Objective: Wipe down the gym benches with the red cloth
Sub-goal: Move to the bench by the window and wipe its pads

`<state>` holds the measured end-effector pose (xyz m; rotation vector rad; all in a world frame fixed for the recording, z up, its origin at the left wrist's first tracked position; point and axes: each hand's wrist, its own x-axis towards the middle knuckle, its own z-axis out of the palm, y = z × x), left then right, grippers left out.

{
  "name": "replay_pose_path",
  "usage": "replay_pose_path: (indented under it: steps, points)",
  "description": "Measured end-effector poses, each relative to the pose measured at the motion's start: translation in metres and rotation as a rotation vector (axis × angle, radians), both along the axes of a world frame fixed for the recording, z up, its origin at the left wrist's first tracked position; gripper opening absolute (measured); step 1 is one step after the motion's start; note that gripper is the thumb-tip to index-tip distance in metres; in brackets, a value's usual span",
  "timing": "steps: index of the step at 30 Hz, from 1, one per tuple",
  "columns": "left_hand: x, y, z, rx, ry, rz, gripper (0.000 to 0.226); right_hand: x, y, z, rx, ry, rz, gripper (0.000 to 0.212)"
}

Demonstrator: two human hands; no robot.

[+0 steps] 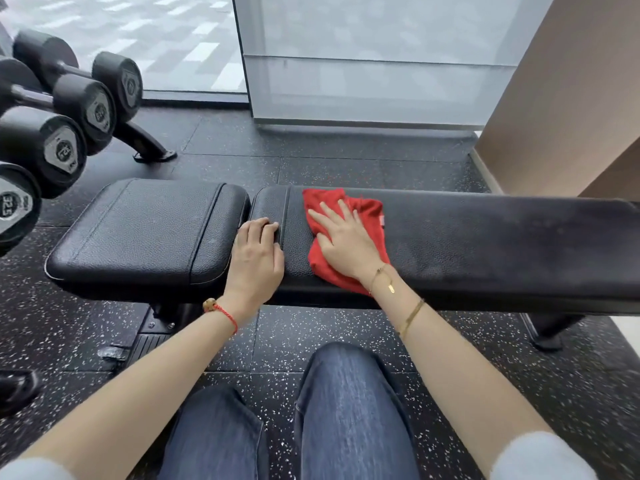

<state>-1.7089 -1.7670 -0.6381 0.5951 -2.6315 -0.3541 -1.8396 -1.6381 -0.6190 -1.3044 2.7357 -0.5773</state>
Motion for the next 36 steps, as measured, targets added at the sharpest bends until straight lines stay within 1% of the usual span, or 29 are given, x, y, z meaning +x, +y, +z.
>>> replay_pose_path:
  steps: [4, 7, 10, 12, 14, 16, 19, 21, 23, 25, 28, 30, 32, 36]
  points:
    - [0.0, -0.004, 0.001, 0.017, -0.015, 0.0, 0.045, 0.004, 0.046, -0.007, -0.062, 0.021, -0.004, 0.051]
    - [-0.002, -0.005, 0.001, 0.039, 0.002, 0.007, 0.045, -0.018, 0.072, -0.008, -0.059, 0.005, -0.121, 0.05]
    - [-0.009, -0.001, 0.004, 0.025, 0.003, 0.003, 0.045, -0.048, 0.067, -0.002, 0.017, -0.009, -0.271, 0.051]
    - [-0.019, 0.005, 0.006, 0.004, -0.009, -0.012, 0.045, -0.056, 0.048, 0.003, 0.059, -0.008, -0.318, 0.052]
    - [-0.031, 0.015, 0.007, 0.007, -0.027, -0.016, 0.043, -0.051, 0.029, 0.004, 0.059, -0.012, -0.266, 0.053]
    - [-0.04, 0.024, 0.008, -0.002, -0.055, 0.006, 0.042, -0.039, 0.023, 0.003, 0.041, -0.013, -0.152, 0.053]
    - [-0.043, 0.028, 0.005, -0.035, -0.076, 0.03, 0.045, -0.02, 0.05, -0.003, -0.021, -0.001, -0.043, 0.052]
    - [-0.041, 0.027, 0.004, -0.05, -0.067, 0.028, 0.046, -0.017, 0.08, -0.009, -0.07, 0.005, -0.041, 0.051]
    - [-0.04, 0.026, 0.003, -0.055, -0.059, 0.028, 0.046, -0.03, 0.104, -0.011, -0.081, 0.005, -0.102, 0.05]
    - [-0.041, 0.027, 0.002, -0.051, -0.056, 0.03, 0.045, -0.052, 0.113, -0.01, -0.056, -0.003, -0.211, 0.05]
    - [-0.042, 0.028, 0.001, -0.04, -0.054, 0.039, 0.043, -0.086, 0.098, -0.004, 0.02, 0.005, -0.362, 0.051]
    - [-0.043, 0.028, 0.001, -0.033, -0.054, 0.05, 0.043, -0.099, 0.075, 0.001, 0.062, 0.005, -0.392, 0.052]
    - [-0.043, 0.029, 0.002, -0.03, -0.051, 0.053, 0.043, -0.097, 0.052, 0.004, 0.069, -0.01, -0.339, 0.052]
    - [-0.043, 0.029, 0.003, -0.015, -0.032, 0.063, 0.042, -0.054, 0.031, 0.001, 0.017, -0.008, -0.083, 0.053]
